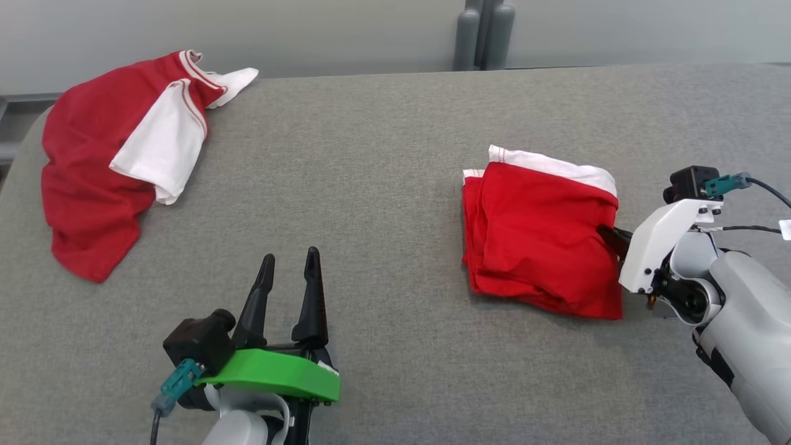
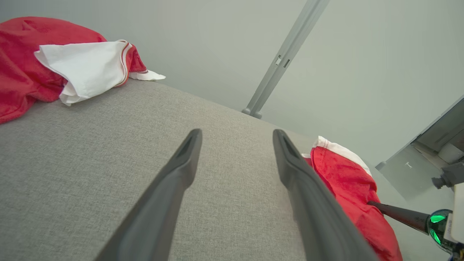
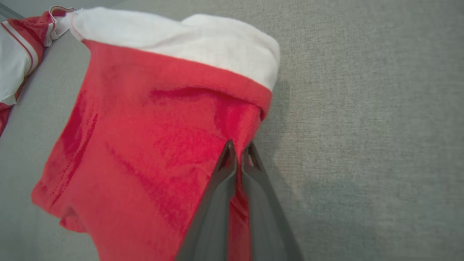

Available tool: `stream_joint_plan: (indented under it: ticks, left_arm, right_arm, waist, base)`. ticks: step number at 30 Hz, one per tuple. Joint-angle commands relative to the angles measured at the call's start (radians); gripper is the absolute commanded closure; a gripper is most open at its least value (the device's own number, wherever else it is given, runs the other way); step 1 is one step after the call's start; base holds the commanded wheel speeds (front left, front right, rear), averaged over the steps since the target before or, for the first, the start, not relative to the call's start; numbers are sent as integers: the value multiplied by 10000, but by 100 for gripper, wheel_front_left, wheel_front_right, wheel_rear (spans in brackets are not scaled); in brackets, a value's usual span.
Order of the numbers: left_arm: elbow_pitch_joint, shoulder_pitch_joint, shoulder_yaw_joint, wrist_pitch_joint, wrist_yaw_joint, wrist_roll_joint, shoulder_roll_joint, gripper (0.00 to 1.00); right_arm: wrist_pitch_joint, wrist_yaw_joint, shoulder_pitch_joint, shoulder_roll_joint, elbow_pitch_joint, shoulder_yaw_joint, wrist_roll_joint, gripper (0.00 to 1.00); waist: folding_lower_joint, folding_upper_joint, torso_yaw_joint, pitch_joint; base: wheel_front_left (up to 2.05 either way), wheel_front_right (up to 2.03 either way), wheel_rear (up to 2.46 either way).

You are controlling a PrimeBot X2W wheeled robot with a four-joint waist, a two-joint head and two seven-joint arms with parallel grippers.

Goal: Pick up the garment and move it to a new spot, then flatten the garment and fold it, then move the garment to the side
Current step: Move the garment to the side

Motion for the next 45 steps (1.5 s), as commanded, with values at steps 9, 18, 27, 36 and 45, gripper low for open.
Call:
stream_joint_plan:
  ticks: [9, 18, 27, 36, 45]
  left_arm:
    - [-188, -354, -61, 91, 116, 245, 229, 0]
    - [-250, -692, -141, 211, 215, 550, 419, 0]
    - [-133, -921, -155, 219, 310, 742, 630, 0]
    - [-90, -946, -146, 194, 540, 1016, 882, 0]
    - [-307, -1066, -169, 326, 626, 1070, 975, 0]
  right_arm:
    - [-258, 0, -397, -328, -86, 95, -20, 100]
    - [-389, 0, -795, -477, -113, 137, -11, 100]
    - [-547, 0, -954, -603, -79, 155, 106, 100]
    - [-924, 0, -1335, -686, 334, 262, -334, 100]
    - [-1081, 0, -2294, -956, 1062, 264, -831, 100]
  waist:
    - [0, 0, -1746, 238]
    - [0, 0, -3066, 668]
    - [0, 0, -3395, 873]
    - [0, 0, -3141, 956]
    - [0, 0, -2693, 1339]
  base:
    - [0, 0, 0]
    - [0, 0, 0]
    - [0, 0, 0]
    - [0, 0, 0]
    - [0, 0, 0]
